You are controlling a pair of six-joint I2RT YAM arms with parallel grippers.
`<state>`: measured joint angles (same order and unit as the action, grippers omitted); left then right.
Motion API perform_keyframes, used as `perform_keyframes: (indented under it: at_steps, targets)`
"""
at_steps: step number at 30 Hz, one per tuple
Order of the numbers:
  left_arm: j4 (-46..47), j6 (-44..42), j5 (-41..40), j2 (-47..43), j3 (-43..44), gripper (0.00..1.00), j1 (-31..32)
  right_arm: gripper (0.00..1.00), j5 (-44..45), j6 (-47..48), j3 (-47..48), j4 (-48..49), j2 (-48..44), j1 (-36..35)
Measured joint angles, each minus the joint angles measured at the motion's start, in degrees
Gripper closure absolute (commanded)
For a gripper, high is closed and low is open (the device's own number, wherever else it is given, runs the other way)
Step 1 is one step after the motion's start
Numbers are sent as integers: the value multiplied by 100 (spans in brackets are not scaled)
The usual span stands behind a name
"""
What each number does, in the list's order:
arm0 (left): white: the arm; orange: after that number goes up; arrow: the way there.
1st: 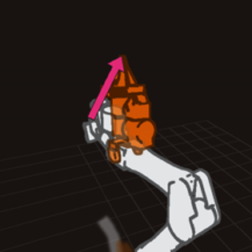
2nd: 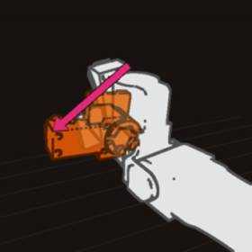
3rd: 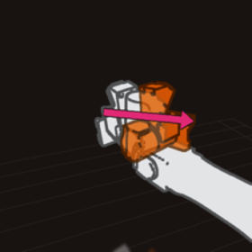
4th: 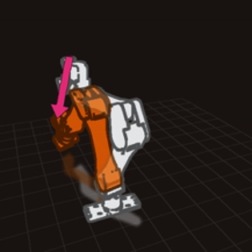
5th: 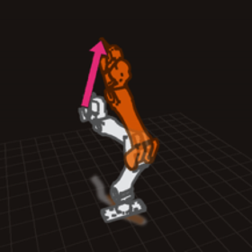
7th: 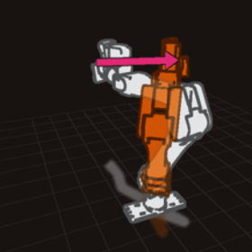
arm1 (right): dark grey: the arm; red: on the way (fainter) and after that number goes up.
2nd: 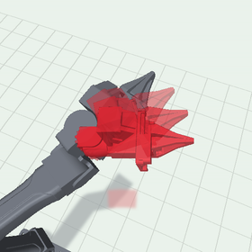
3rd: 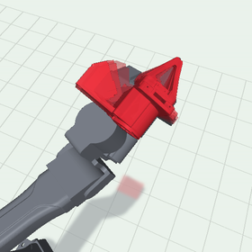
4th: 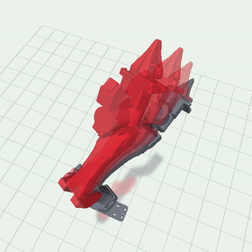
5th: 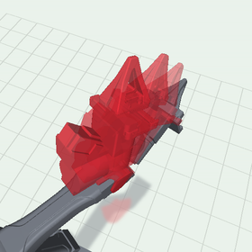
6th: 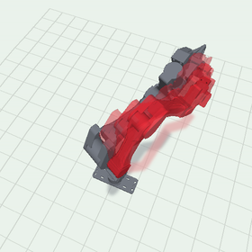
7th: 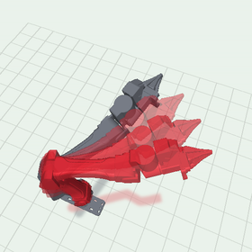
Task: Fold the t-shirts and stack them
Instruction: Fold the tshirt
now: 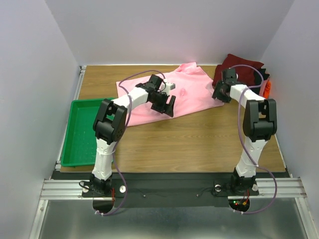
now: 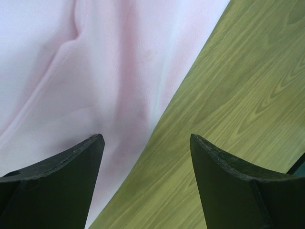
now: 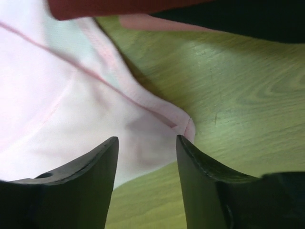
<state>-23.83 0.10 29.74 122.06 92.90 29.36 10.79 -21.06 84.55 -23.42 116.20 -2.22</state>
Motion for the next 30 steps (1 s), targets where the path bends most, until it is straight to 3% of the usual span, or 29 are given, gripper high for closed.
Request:
perform_keyframes:
  at_steps: [8,15,21,30]
  targets:
    - [-472,114,-426,-133,1047,12,-105,39,-608,240,83,2,-702,-92]
    - [-529,273,-815,188,1587,12,-468,40,-1351,223,710,210,-212,-367]
    - [-442,339,-1034,533,1434,12,-579,40,-1687,227,1165,520,560,-636]
    - [-179,332,-1058,555,866,12,-542,41,-1731,229,890,813,927,-769]
